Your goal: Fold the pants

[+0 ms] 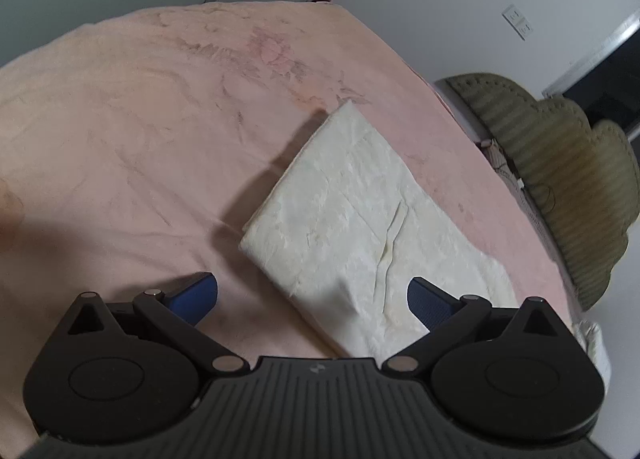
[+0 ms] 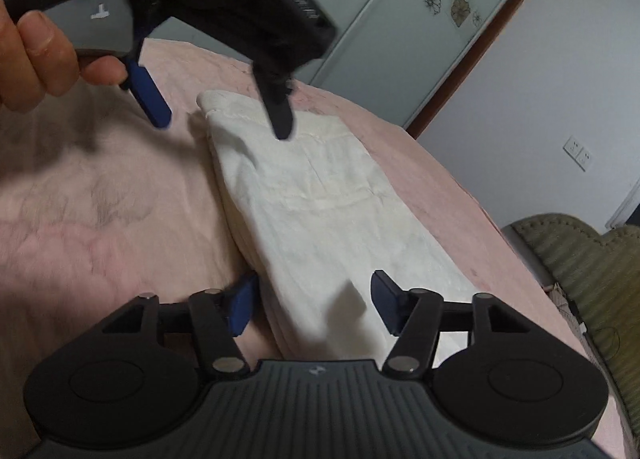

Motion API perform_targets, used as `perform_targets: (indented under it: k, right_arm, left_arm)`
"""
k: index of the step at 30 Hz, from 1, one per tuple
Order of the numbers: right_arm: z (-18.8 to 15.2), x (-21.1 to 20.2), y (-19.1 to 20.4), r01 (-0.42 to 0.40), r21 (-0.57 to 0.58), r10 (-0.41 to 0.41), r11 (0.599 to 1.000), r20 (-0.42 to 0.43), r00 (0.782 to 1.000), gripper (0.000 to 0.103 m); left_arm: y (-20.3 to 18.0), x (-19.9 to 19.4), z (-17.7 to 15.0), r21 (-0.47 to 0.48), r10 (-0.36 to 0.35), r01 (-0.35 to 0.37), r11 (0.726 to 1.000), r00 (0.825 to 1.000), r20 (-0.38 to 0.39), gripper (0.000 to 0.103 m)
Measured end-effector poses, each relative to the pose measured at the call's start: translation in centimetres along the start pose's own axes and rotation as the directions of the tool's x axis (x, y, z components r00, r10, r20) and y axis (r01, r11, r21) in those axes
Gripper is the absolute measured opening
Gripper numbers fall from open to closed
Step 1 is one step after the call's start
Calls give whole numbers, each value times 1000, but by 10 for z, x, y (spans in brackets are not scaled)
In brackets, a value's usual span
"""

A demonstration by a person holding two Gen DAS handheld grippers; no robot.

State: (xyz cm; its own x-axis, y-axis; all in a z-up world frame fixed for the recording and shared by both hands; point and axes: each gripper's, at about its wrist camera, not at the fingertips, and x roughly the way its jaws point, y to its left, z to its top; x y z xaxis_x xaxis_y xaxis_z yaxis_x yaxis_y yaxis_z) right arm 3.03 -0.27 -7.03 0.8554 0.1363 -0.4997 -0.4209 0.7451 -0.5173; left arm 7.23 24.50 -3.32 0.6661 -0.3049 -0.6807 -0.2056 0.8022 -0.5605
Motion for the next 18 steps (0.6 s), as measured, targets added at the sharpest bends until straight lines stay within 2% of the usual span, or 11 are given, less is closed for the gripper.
perform_targets:
  k: [2, 4, 7, 10, 13, 16, 18]
  right_arm:
    - [9, 9, 8, 0, -36, 1, 999, 7, 1000, 44]
    - [16, 18, 15, -7, -60, 8, 998, 16, 1000, 33]
    - [24, 26, 16, 7, -64, -4, 998, 46, 999, 24]
    - [28, 21, -2, -4, 61, -1, 998, 79, 997, 22]
    - [32, 21, -30, -72, 221, 53, 973, 88, 995, 22]
    - [34, 22, -27, -109, 207, 97, 972, 67, 993, 24]
    - [33, 22, -14, -117, 152, 112, 981, 39, 993, 27]
  left_arm:
    - [2, 4, 4, -41, -20, 20, 999, 1000, -6, 102]
    - [3, 8, 9, -82, -76, 74, 994, 997, -21, 102]
    - [3, 20, 12, -136, -170, 163, 977, 984, -43, 102]
    - [-1, 37, 18, -174, -201, 189, 966, 978, -52, 102]
    - [-6, 51, 24, -185, -213, 206, 961, 977, -20, 101]
    - [-7, 60, 28, -200, -230, 223, 954, 973, -9, 92]
    - [-6, 63, 29, -203, -207, 202, 958, 978, -4, 74]
